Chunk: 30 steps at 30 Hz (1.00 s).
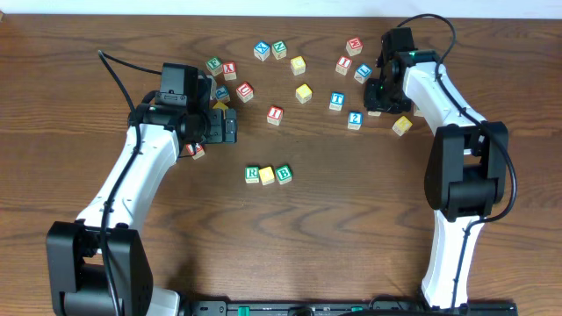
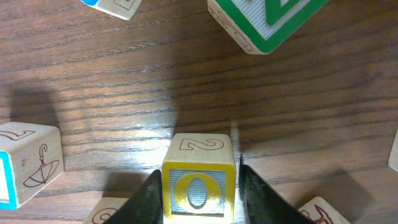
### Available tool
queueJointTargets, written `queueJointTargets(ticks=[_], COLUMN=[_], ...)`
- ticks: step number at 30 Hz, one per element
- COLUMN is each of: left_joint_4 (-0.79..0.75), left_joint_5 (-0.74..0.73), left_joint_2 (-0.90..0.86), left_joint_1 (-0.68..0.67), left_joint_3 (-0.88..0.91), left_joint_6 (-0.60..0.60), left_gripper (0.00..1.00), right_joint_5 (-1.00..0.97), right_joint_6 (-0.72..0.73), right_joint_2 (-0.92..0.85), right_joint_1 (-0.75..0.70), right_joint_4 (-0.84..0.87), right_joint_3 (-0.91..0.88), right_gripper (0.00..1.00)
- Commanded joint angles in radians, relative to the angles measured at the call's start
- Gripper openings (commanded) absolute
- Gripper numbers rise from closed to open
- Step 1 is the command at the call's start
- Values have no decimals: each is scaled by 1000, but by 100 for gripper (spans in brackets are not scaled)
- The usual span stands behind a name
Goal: Spell out ROBOT
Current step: 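Lift the yellow O block with the right gripper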
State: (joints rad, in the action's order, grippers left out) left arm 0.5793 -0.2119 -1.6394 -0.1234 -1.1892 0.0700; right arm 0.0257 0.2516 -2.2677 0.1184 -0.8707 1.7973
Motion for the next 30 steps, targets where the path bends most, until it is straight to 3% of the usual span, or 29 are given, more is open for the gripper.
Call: queueJointTargets(ticks=[1, 21, 30], left_joint_4=[3, 3, 3], left_joint_5=[-12, -13, -12], left_joint_2=[-1, -1, -1], left_joint_1=[0, 0, 0], left_joint_3=[6, 6, 6], left_joint_6=[-18, -17, -18], left_gripper=[98, 98, 98], right_joint_5=[-15, -12, -12], right_joint_6=[5, 5, 2], right_joint_2=[5, 7, 92], right_joint_1=[14, 14, 14], right_joint_4=[4, 7, 9], right_joint_3=[-5, -4, -3], right_gripper=[29, 23, 27])
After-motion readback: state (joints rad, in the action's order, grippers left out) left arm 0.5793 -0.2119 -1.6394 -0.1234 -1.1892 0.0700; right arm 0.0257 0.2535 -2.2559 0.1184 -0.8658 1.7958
